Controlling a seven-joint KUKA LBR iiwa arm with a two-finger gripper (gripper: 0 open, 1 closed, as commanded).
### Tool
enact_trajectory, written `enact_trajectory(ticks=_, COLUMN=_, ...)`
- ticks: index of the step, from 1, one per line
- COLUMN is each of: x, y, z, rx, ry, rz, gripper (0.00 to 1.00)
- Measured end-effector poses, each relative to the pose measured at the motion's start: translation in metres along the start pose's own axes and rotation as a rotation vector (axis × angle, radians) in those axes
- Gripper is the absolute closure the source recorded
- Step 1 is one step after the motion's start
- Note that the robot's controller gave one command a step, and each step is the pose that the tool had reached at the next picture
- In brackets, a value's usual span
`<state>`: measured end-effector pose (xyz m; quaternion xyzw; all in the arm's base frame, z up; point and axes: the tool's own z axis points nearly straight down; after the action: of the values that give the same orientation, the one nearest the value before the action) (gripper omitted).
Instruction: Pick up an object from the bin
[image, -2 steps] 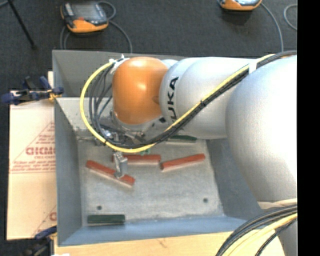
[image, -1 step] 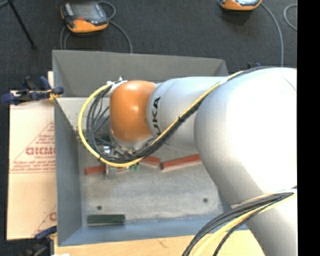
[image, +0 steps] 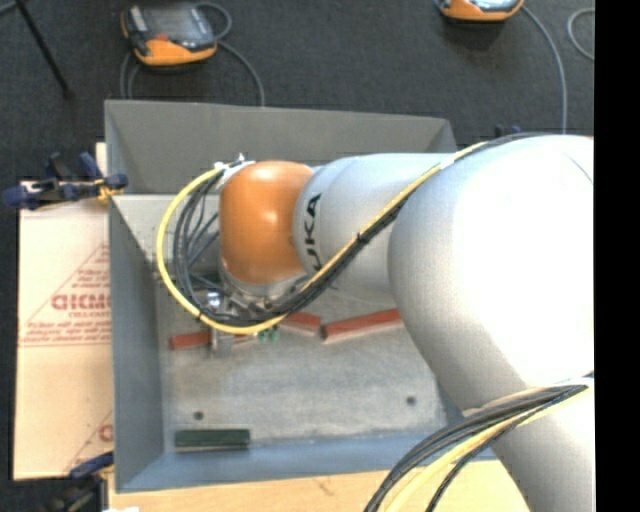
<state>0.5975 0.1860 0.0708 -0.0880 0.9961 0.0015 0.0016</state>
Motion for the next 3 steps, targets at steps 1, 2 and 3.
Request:
enact_trajectory(ticks=1, x=0.0185, y=0.0295, z=0.0003, rx=0.001, ry=0.002, rz=-0.158, gripper=1.0)
enact_trajectory(ticks=2, x=0.0185, y=0.0294, z=0.0003, rx=0.0, ry=0.002, rz=-0.156, gripper=1.0)
enact_trajectory(ticks=3, x=0.0173, y=0.0294, z=-0.0038, rx=0.001, ry=0.007, rz=-0.156, gripper=1.0)
